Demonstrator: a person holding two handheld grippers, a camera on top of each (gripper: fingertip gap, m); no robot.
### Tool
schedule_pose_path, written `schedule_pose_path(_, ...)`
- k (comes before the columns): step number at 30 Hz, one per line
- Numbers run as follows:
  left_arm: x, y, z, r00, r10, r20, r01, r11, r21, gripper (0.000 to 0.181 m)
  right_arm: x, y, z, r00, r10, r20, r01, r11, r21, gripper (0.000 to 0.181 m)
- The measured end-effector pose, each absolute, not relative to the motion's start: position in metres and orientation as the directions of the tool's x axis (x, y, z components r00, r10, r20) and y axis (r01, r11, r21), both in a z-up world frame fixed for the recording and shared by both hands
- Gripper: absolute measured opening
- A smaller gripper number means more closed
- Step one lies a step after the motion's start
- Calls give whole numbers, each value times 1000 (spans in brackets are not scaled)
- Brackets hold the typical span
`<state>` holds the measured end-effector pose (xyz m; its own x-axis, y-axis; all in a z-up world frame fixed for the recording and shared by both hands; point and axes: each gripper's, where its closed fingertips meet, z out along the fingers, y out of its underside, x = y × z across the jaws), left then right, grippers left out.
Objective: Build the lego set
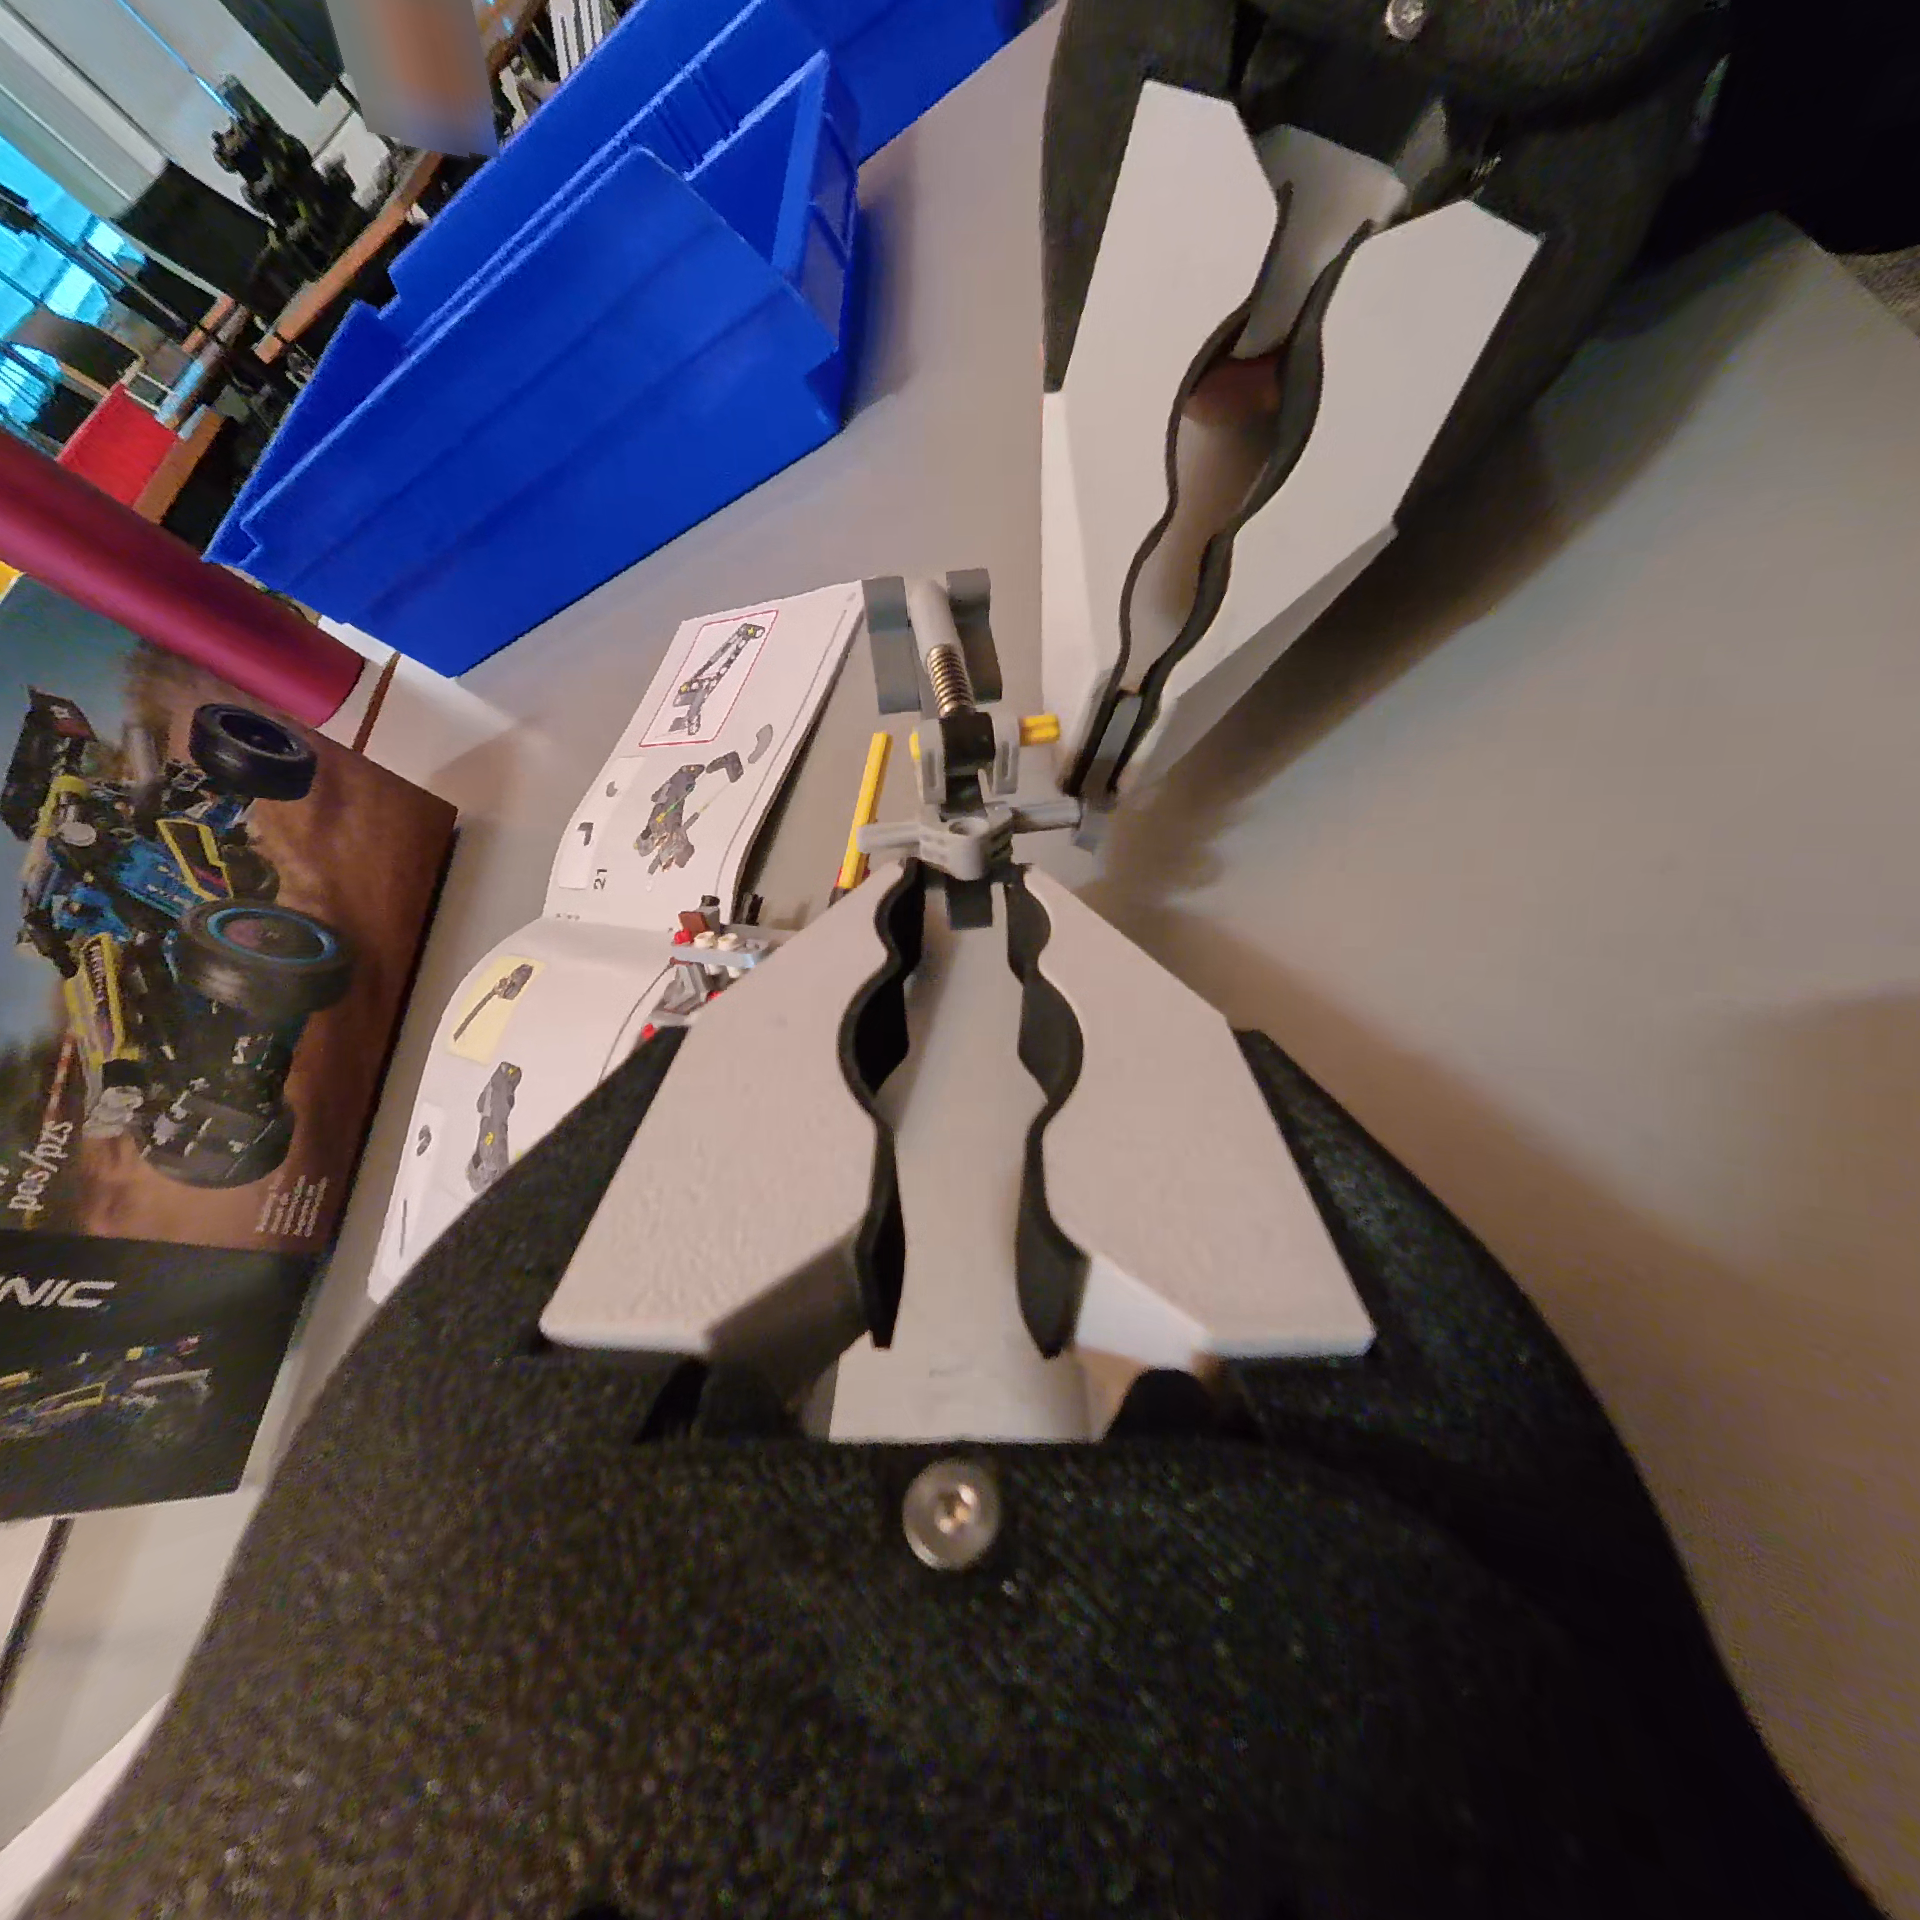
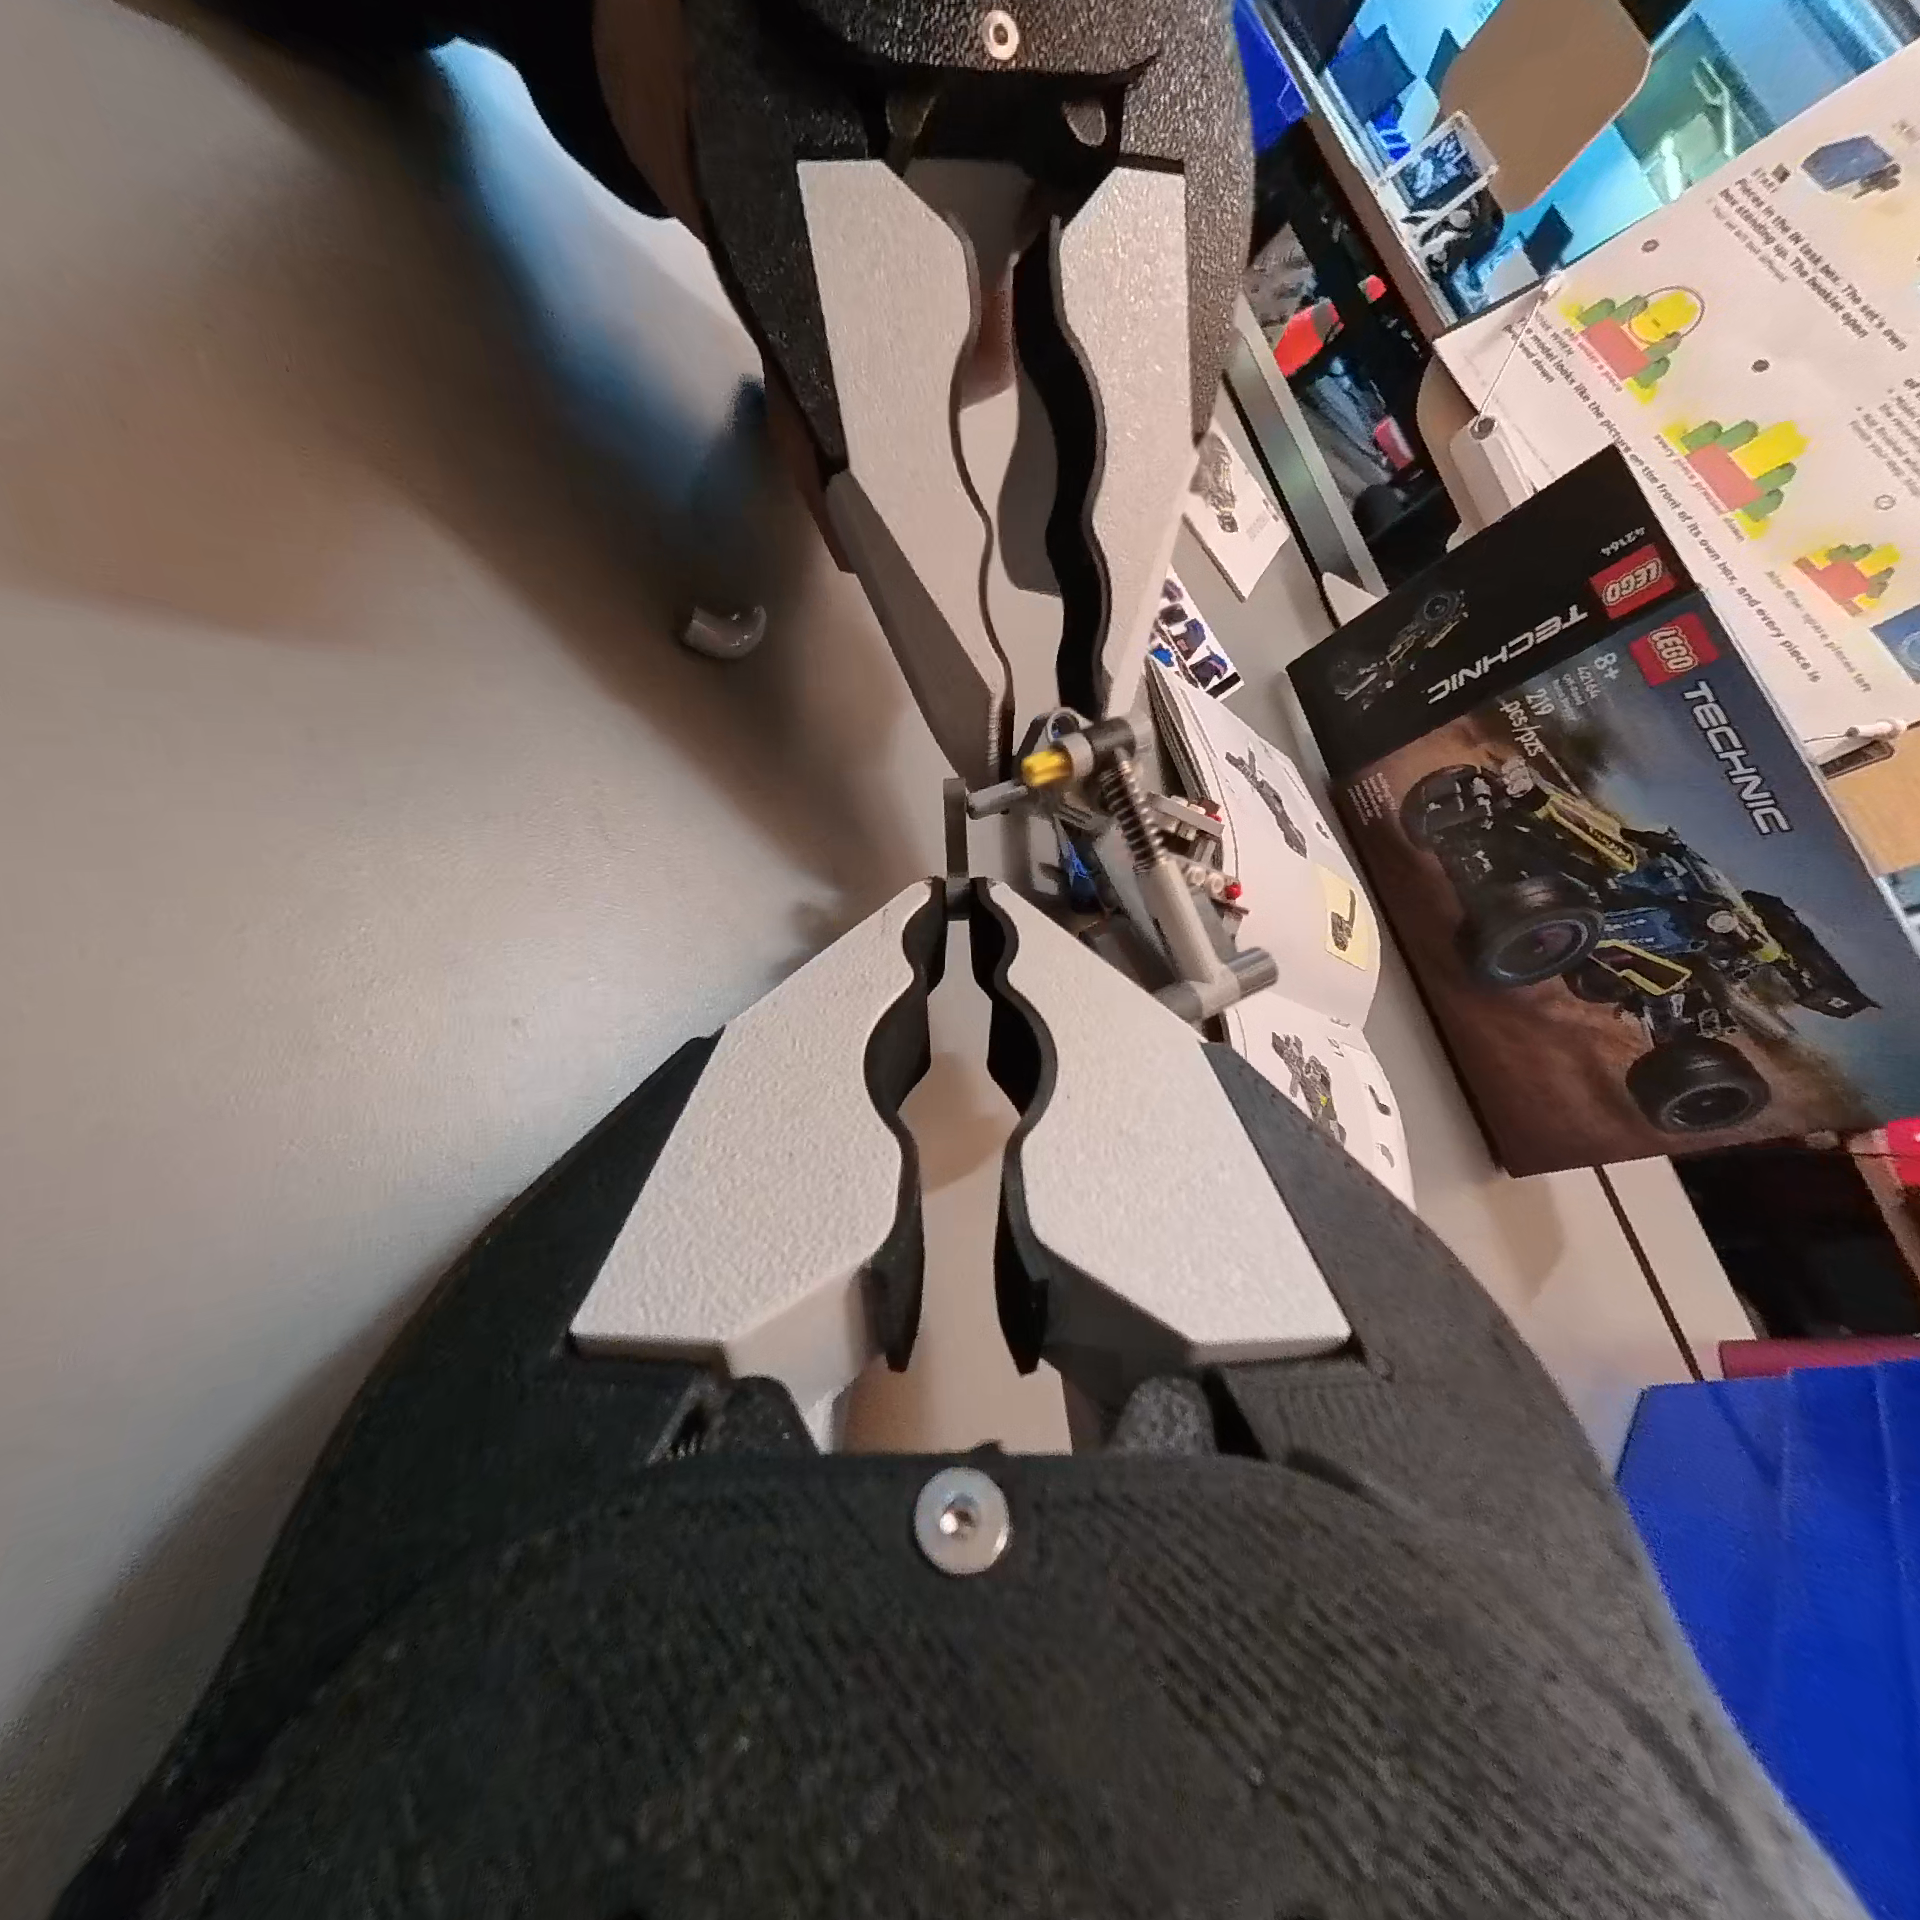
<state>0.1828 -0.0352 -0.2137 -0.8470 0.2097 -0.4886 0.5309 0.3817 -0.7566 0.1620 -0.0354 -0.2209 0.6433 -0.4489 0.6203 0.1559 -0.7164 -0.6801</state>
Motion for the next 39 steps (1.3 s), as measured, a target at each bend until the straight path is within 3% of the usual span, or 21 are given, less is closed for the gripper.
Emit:
schedule_pose_path(18, 175, -37, -197, -809, 210, -549, 587, 238, -774, 13, 156, -35, -206, 677, -483, 555, 181, -621, -763, 3)
schedule_pose_path(22, 176, -37, -197, -786, 212, -581, 618, 272, -737, 13, 156, -35, -206, 684, -488, 543, 172, -615, -769, 2)
schedule_pose_path(30, 188, -38, -213, -682, 217, -699, 695, 488, -527, 13, 164, -39, -224, 644, -458, 613, 126, -727, -675, 2)
schedule_pose_path(39, 190, -38, -218, -650, 226, -726, 709, 525, -471, 12, 168, -44, -239, 610, -365, 703, 113, -838, -534, 2)
